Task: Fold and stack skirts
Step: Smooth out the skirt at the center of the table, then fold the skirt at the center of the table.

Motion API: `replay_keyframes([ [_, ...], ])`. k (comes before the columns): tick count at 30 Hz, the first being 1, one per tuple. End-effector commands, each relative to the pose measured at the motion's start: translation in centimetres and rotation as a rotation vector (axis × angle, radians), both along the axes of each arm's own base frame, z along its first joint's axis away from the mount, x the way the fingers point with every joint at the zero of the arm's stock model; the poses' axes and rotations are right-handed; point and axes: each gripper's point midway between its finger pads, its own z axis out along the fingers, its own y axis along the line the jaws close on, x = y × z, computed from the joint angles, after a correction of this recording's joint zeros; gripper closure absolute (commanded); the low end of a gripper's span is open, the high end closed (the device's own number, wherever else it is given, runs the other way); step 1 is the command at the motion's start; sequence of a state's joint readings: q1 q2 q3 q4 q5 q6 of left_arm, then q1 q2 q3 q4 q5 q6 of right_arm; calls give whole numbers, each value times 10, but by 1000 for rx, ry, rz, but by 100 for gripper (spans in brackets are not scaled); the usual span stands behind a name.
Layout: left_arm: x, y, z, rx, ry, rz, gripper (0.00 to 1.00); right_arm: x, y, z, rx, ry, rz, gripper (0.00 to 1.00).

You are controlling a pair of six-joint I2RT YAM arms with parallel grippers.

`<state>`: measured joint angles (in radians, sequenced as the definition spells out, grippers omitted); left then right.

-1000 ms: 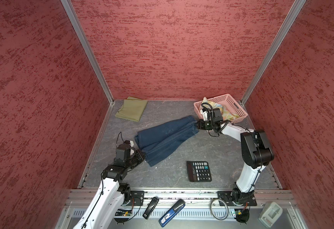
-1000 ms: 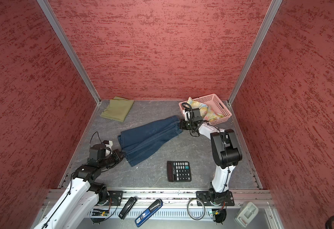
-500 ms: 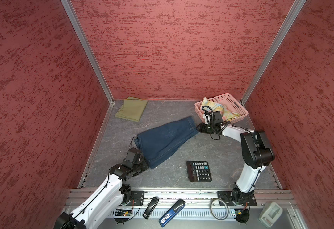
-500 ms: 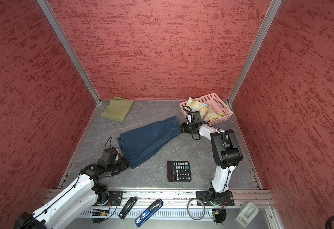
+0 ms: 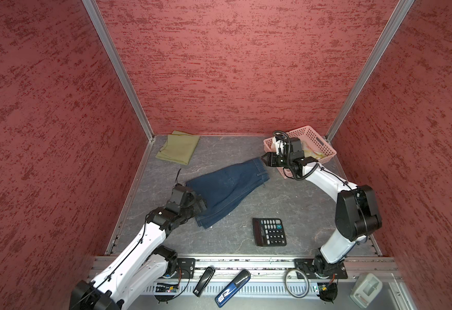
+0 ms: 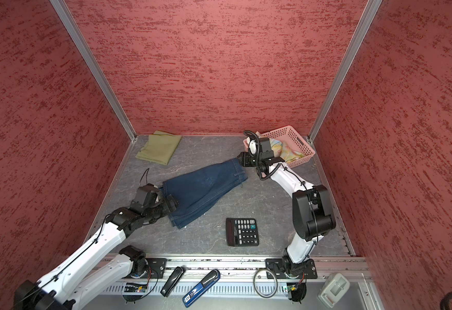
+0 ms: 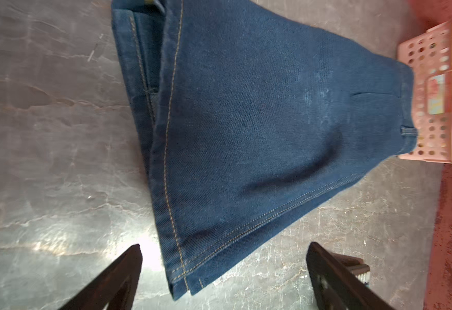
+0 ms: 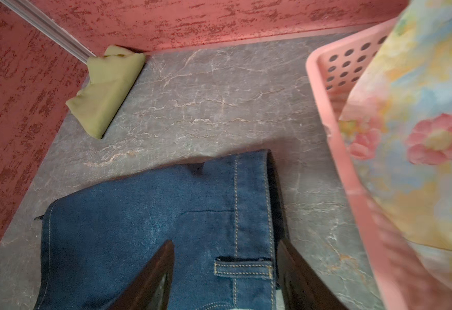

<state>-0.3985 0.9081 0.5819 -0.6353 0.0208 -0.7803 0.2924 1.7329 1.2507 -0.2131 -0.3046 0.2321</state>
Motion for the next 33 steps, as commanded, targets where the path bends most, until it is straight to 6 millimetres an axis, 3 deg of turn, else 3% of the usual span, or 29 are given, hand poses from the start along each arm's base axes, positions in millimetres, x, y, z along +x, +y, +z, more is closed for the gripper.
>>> replay_keyframes([
  [1,17,-10,-6,12,26,-29,4,-6,13,-38,-57,99,11,38],
  [7,24,-8,-42,76,225,-8,4,-11,9,-92,-204,205,-54,39],
  [10,28,2,-53,47,288,46,6,-22,19,-112,-236,244,-42,39],
  [13,41,15,-44,9,254,98,8,-38,44,-128,-215,278,0,39],
  [19,65,50,-3,33,138,175,8,-59,96,-141,-160,308,78,40],
  [22,72,66,12,50,103,211,7,-59,107,-140,-155,305,91,40],
  [25,79,69,18,58,82,201,7,-57,118,-130,-103,294,95,39],
  [29,88,46,9,36,105,131,7,-47,118,-89,-33,216,89,33],
  [33,94,13,-2,84,137,38,7,-37,94,-50,48,178,59,27],
])
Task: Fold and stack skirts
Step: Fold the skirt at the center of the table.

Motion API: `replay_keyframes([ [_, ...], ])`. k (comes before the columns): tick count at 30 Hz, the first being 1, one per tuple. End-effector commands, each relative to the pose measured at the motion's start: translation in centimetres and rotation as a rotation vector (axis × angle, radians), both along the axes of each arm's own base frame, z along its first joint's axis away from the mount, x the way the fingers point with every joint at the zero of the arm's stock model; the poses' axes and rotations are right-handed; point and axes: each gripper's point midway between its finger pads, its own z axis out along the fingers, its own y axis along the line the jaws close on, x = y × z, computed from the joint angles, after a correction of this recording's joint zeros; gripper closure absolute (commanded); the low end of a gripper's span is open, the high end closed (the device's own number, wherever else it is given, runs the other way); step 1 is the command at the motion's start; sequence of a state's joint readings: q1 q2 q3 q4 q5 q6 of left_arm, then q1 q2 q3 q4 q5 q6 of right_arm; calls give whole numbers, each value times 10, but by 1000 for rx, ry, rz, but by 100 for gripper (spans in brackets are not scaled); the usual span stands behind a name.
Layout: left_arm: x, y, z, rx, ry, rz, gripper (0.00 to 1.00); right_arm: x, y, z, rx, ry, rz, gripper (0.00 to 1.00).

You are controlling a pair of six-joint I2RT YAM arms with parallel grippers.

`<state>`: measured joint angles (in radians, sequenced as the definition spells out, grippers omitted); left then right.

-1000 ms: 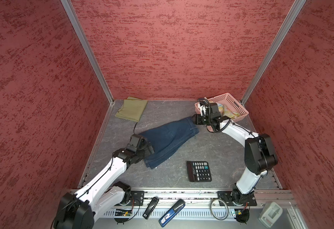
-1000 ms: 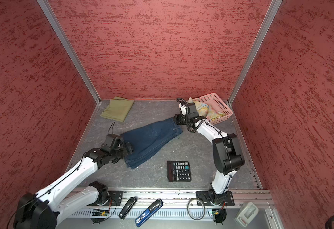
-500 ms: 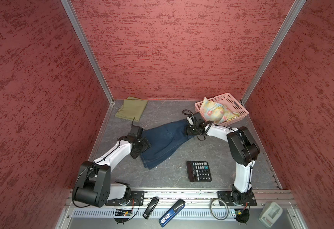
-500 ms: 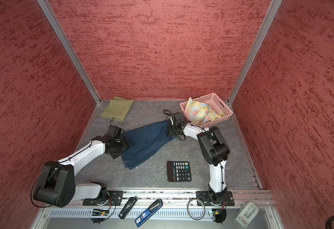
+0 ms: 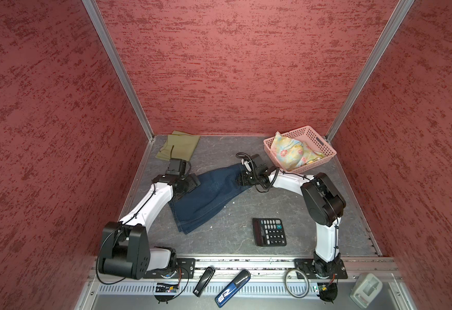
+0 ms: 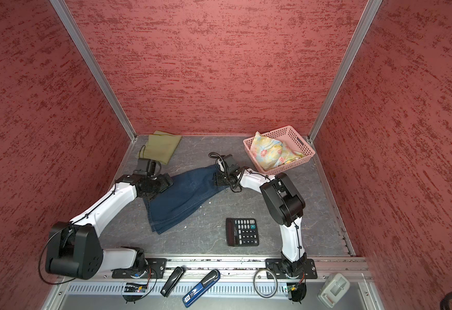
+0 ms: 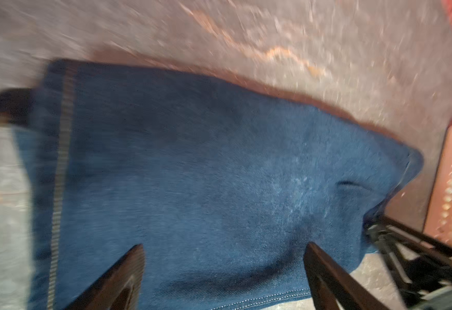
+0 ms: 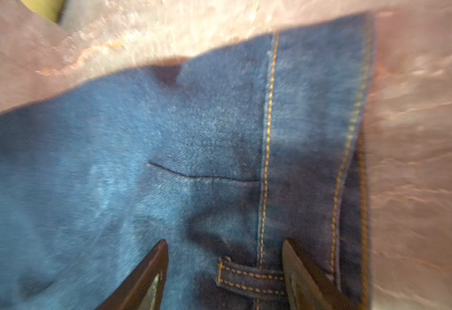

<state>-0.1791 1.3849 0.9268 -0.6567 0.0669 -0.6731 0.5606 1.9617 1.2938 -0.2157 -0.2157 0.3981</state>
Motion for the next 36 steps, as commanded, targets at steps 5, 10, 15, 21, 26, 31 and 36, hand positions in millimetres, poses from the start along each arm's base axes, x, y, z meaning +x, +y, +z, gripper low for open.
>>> replay_keyframes([
  [5,6,-42,-30,35,72,-123,7,8,-49,58,164,-32,-104,16],
  [10,13,-50,-47,74,97,-151,7,-7,-56,37,224,62,-97,15],
  [15,15,-47,-60,149,144,-177,7,-14,-49,19,267,130,-81,15],
  [21,20,-44,-75,189,177,-192,7,-12,-40,-5,298,189,-64,15],
  [26,30,-42,-83,243,205,-209,7,-16,-40,-25,318,257,-101,16],
  [31,32,-38,-92,282,232,-217,7,-14,-38,-37,389,303,-187,18],
  [36,33,-39,-98,283,240,-222,7,-9,-35,-39,501,317,-279,21],
])
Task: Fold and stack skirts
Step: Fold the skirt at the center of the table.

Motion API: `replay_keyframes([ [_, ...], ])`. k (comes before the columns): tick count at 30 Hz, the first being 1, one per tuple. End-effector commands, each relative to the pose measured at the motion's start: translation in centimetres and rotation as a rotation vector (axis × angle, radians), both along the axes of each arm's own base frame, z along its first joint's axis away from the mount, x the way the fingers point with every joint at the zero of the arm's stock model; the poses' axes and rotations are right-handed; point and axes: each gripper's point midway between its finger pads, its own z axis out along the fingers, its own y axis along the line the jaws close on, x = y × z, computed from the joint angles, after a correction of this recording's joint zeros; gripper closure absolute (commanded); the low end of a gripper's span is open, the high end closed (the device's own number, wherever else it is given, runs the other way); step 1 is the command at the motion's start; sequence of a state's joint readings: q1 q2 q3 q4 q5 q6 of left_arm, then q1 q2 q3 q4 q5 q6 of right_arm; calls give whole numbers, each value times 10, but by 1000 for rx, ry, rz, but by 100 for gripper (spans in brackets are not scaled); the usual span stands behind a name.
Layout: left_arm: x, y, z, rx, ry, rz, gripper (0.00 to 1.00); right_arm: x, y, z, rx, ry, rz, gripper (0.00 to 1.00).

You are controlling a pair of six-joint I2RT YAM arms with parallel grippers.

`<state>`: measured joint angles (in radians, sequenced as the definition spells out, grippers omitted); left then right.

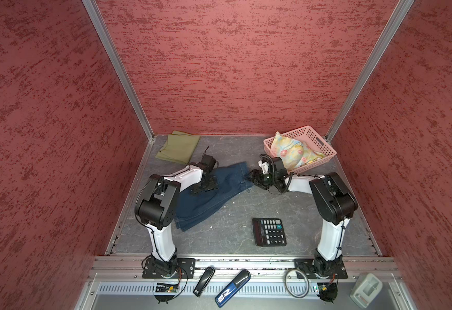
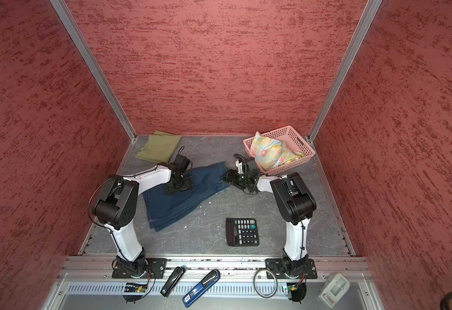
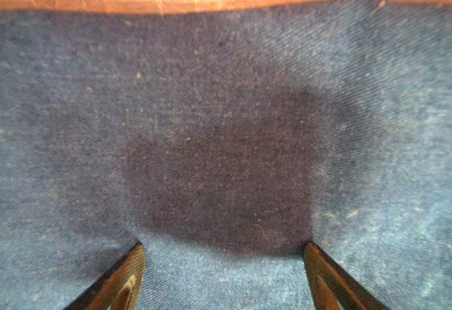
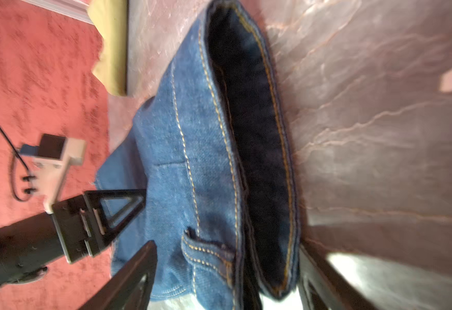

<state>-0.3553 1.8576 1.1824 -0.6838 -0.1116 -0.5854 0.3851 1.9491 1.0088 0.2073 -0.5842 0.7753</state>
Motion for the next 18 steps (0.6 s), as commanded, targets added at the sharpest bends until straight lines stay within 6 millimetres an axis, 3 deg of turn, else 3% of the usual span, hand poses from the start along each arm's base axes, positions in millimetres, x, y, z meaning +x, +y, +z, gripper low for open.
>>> replay_keyframes([
  [1,-6,3,-22,32,55,-21,7,-2,-1,-22,67,99,-103,23],
  [5,-1,2,-25,38,58,-30,7,7,-2,-11,78,23,-126,28],
  [11,7,-2,-29,32,60,-39,7,18,3,21,126,-112,-105,50],
  [15,12,-3,-34,21,65,-40,7,23,11,24,138,-135,-76,54],
  [18,14,-4,-36,14,66,-40,7,26,13,20,132,-139,-71,66],
])
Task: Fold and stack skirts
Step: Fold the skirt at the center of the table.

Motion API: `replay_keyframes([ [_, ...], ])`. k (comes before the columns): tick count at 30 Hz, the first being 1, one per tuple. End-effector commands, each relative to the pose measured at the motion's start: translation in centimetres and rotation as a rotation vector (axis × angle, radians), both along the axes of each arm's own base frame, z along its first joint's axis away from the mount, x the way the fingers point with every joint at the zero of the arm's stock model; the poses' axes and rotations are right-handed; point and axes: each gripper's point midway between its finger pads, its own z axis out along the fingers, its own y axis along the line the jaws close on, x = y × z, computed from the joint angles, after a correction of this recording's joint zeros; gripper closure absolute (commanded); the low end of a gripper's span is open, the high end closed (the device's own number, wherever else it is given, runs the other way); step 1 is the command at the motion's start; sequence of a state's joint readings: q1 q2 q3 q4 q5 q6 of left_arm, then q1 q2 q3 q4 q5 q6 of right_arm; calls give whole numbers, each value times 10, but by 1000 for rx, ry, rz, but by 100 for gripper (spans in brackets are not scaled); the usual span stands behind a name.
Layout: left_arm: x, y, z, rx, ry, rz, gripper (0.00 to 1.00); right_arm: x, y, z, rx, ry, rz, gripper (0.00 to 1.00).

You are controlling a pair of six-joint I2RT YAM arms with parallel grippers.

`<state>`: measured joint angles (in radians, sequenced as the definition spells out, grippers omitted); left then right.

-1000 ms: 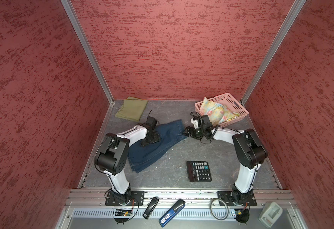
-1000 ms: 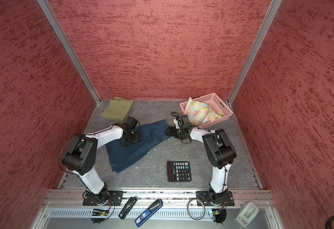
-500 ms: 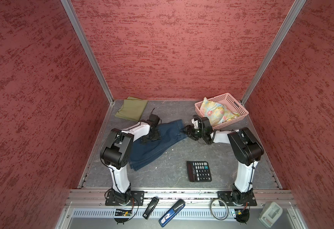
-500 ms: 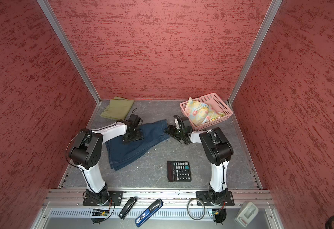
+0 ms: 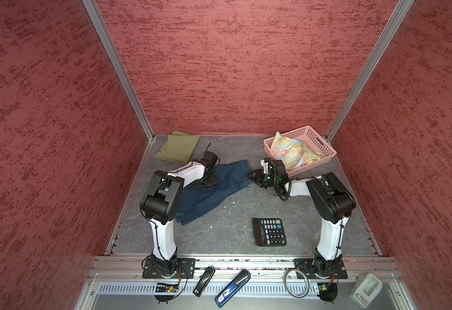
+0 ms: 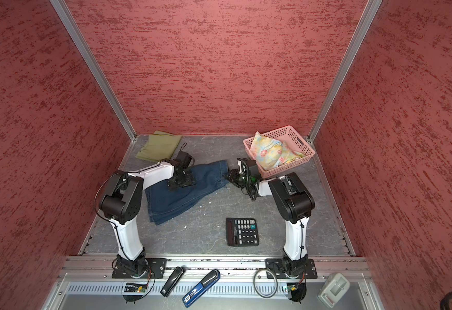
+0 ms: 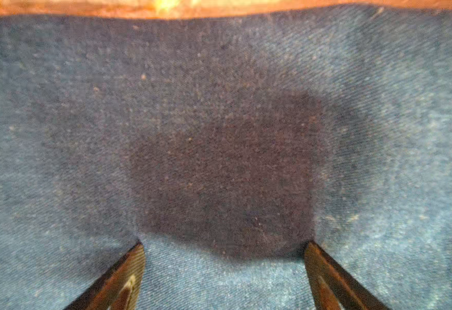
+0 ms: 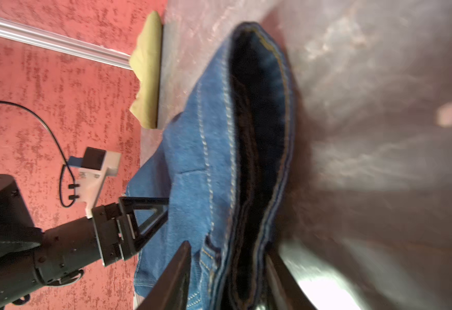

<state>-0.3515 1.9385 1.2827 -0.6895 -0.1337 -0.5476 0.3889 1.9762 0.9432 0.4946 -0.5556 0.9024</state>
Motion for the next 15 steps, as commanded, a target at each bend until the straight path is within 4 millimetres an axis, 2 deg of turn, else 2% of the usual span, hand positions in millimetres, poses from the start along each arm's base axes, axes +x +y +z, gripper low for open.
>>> replay_keyframes([
  [1,-11,0,-35,-12,86,-12,7,9,7,8,13,-59,5,72],
  [4,-9,0,-36,-16,85,-11,7,10,1,12,-23,-93,-17,90],
  [6,-6,0,-36,-21,81,-14,7,10,-2,17,-50,-120,-21,100],
  [15,11,-14,-35,-69,67,-32,7,-5,-19,44,-169,-202,-62,100],
])
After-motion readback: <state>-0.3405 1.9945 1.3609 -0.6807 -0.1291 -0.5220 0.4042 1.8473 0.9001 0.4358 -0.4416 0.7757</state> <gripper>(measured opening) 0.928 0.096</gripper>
